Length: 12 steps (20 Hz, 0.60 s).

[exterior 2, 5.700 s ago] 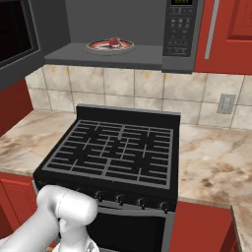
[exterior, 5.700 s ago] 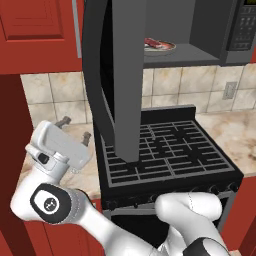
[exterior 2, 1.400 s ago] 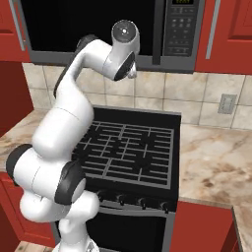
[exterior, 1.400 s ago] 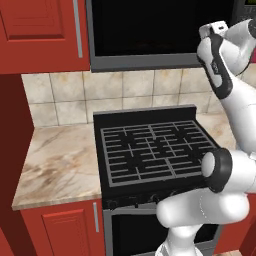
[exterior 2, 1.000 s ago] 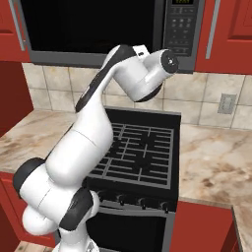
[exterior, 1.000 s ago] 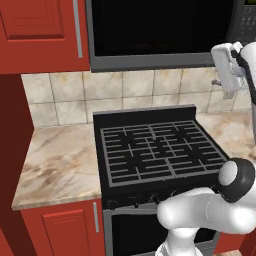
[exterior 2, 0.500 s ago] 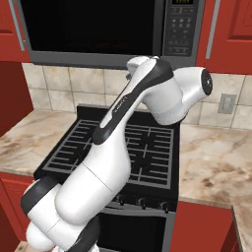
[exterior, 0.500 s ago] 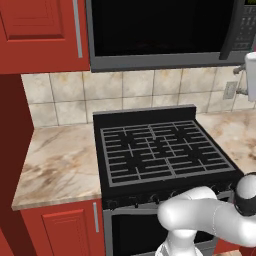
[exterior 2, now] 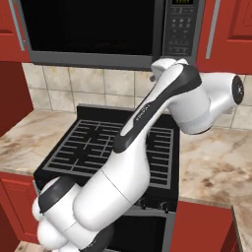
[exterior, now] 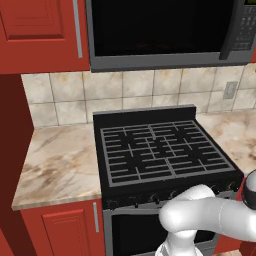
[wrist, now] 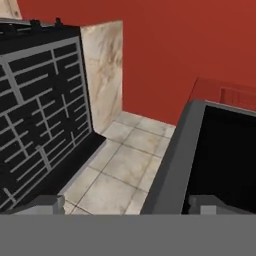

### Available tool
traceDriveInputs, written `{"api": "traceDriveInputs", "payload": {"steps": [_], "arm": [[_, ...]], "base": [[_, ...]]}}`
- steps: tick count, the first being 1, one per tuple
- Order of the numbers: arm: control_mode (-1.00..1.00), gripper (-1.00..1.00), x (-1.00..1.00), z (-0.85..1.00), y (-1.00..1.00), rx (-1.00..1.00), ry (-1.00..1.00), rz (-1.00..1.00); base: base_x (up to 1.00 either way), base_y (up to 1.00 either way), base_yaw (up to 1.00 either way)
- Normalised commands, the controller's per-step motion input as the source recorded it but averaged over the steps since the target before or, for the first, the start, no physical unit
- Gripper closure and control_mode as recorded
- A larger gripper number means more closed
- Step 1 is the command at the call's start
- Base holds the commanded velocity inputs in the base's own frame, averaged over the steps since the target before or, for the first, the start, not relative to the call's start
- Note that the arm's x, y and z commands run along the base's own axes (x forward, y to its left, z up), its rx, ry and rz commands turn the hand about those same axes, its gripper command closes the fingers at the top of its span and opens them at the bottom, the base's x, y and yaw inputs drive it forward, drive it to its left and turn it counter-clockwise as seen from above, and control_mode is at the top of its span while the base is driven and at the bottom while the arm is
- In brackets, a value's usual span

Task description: Transport the steak from the fridge to the microwave and turn on the microwave.

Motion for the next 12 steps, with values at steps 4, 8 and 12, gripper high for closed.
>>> {"api": "traceDriveInputs", "payload": {"steps": [4, 8, 12], "arm": [[-1.00, -1.00, 0.04, 0.00, -0.56, 0.01, 0.02, -0.27], [-1.00, -1.00, 0.02, 0.00, -0.35, 0.00, 0.00, -0.36], [-1.00, -1.00, 0.17, -0.25, -0.01, -0.02, -0.10, -0.40]], "base": [[0.00, 0.00, 0.00], [0.00, 0.00, 0.00], [0.00, 0.00, 0.00]]}}
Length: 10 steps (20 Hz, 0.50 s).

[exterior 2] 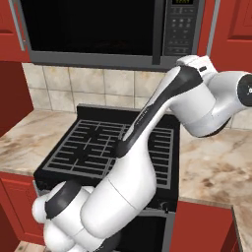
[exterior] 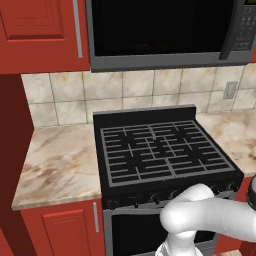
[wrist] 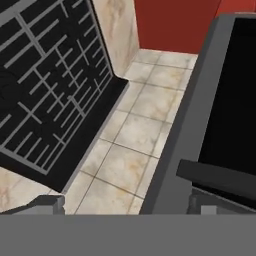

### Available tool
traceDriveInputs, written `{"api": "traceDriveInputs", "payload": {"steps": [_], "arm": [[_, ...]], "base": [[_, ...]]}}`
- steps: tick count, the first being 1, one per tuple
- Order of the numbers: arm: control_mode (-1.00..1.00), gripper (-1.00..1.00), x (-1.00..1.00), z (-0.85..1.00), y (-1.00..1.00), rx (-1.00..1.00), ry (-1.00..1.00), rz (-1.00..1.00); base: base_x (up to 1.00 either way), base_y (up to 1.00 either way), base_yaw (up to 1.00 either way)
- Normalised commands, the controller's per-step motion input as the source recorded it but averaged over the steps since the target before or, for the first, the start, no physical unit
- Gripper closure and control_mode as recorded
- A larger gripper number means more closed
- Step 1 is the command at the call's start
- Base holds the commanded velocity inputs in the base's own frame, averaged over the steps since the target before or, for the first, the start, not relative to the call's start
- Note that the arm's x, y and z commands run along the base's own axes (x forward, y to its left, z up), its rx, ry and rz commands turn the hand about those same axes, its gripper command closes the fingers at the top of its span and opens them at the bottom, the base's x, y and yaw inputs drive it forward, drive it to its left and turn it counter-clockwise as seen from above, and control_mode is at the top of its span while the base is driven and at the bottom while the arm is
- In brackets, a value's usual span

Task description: Transport the steak from the fridge to the microwave and turn on the microwave.

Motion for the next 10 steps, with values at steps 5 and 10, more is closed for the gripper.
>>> {"api": "traceDriveInputs", "payload": {"steps": [5, 10], "arm": [[-1.00, -1.00, 0.19, -0.46, 0.05, -0.04, -0.16, -0.30], [-1.00, -1.00, 0.01, -0.06, -0.15, 0.11, -0.08, -0.04]], "base": [[0.00, 0.00, 0.00], [0.00, 0.00, 0.00]]}}
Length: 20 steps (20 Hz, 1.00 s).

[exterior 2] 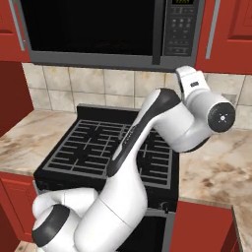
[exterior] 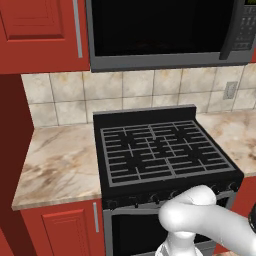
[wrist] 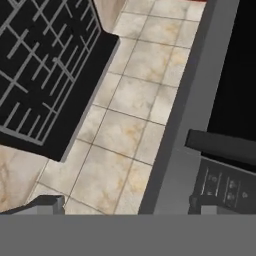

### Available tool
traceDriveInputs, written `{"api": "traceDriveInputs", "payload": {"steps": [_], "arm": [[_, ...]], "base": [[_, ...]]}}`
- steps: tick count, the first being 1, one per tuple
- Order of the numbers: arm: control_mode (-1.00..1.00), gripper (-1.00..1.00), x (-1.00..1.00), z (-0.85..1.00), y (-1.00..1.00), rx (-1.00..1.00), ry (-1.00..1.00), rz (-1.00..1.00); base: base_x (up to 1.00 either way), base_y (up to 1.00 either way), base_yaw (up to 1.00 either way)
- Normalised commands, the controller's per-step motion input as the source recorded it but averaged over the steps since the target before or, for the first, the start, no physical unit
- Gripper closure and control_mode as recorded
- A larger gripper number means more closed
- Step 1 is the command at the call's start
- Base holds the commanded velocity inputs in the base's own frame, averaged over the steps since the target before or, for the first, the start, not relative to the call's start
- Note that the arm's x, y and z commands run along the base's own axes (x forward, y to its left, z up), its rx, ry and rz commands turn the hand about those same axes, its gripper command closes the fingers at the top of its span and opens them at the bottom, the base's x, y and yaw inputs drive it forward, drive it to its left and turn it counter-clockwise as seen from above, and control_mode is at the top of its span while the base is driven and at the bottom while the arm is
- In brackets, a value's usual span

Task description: Transport the steak from the fridge to the microwave and turn on the microwave.

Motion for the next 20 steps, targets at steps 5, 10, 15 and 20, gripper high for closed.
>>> {"api": "traceDriveInputs", "payload": {"steps": [5, 10, 15, 20], "arm": [[-1.00, -1.00, 0.29, 0.05, -0.10, 0.18, -0.01, 0.04], [-1.00, -1.00, 0.37, 0.08, -0.12, 0.17, 0.01, 0.12], [-1.00, -1.00, 0.19, 0.14, -0.08, 0.15, 0.00, 0.07], [-1.00, -1.00, 0.09, 0.11, -0.01, 0.08, 0.00, 0.01]], "base": [[0.00, 0.00, 0.00], [0.00, 0.00, 0.00], [0.00, 0.00, 0.00], [0.00, 0.00, 0.00]]}}
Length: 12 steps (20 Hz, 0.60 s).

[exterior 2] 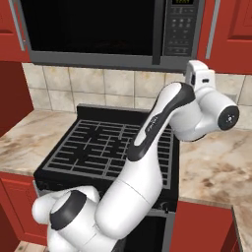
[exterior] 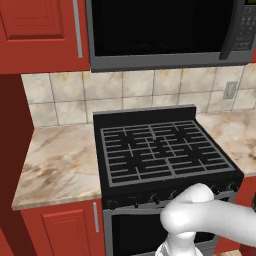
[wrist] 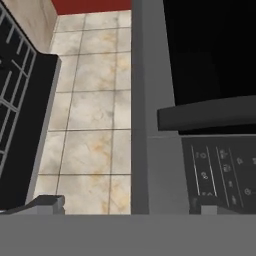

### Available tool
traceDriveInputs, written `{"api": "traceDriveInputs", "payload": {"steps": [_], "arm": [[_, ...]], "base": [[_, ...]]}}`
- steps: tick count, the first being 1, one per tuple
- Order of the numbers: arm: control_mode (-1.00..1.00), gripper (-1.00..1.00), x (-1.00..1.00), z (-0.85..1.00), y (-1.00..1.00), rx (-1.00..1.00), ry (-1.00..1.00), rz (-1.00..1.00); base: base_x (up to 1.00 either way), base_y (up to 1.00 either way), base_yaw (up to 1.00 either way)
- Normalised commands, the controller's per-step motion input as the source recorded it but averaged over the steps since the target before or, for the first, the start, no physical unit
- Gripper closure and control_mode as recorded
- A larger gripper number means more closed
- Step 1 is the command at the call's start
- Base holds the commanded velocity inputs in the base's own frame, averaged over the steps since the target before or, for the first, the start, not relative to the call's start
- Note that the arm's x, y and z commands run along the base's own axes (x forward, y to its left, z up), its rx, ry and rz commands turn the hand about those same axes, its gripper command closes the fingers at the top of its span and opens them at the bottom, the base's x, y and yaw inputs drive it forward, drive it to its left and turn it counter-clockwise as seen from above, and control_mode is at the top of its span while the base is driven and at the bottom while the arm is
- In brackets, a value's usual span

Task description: Transport the steak from the fridge to the microwave and turn on the microwave.

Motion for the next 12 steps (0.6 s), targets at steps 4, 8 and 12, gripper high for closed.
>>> {"api": "traceDriveInputs", "payload": {"steps": [4, 8, 12], "arm": [[-1.00, -1.00, 0.31, 0.05, 0.03, 0.00, 0.00, 0.00], [-1.00, -1.00, 0.40, 0.13, 0.15, 0.00, 0.05, 0.00], [-1.00, -1.00, 0.19, 0.19, 0.01, 0.00, 0.03, 0.00]], "base": [[0.00, 0.00, 0.00], [0.00, 0.00, 0.00], [0.00, 0.00, 0.00]]}}
